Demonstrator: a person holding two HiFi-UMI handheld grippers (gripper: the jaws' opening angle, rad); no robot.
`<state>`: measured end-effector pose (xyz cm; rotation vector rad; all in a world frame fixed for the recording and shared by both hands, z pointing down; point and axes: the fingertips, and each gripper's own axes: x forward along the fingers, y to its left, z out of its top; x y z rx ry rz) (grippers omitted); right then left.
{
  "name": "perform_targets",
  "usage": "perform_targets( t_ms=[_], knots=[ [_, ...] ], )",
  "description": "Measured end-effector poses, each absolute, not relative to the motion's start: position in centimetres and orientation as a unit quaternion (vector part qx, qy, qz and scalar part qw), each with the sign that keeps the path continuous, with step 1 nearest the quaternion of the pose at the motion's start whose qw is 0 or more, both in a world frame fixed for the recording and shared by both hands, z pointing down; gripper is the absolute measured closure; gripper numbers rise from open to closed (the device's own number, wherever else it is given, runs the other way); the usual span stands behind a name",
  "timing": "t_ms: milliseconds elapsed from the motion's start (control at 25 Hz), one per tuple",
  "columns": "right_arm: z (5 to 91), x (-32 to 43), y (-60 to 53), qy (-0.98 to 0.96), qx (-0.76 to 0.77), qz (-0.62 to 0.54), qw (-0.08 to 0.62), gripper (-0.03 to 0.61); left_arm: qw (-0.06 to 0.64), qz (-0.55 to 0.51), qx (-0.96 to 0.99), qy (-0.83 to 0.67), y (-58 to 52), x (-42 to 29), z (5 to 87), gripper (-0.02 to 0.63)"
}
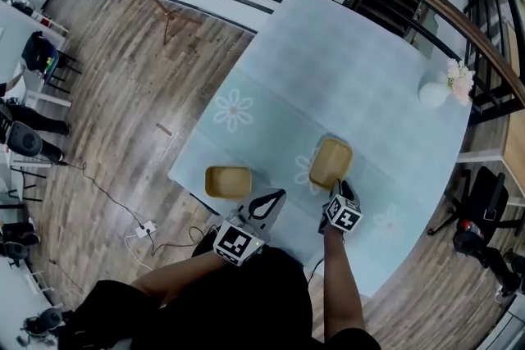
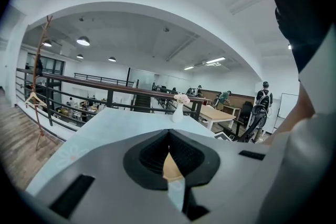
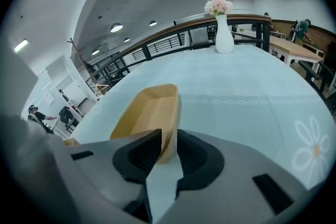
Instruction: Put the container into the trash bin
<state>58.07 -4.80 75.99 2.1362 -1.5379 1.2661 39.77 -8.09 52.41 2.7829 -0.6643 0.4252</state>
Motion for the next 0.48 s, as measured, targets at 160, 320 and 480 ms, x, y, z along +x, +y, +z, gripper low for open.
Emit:
perform_targets(
  t_ms=[160, 320, 480],
  knots=[
    [76.3, 58.0, -5.6, -0.529, 0.72, 0.435, 0.11, 0.524, 0.126, 0.144, 0.949, -0.249, -8.9, 38.8, 52.4, 0.604],
    [75.7, 57.8, -5.3, -0.532, 0.723, 0.424, 0.119, 0.535, 0.133, 0.15, 0.944, -0.263, -8.6, 37.2, 52.9, 0.604],
    [73.7, 56.6, -4.9, -0.533, 0.73, 0.416, 0.097, 0.537, 0.134, 0.145, 0.939, -0.281, -8.5, 33.5, 52.6, 0.604]
  ],
)
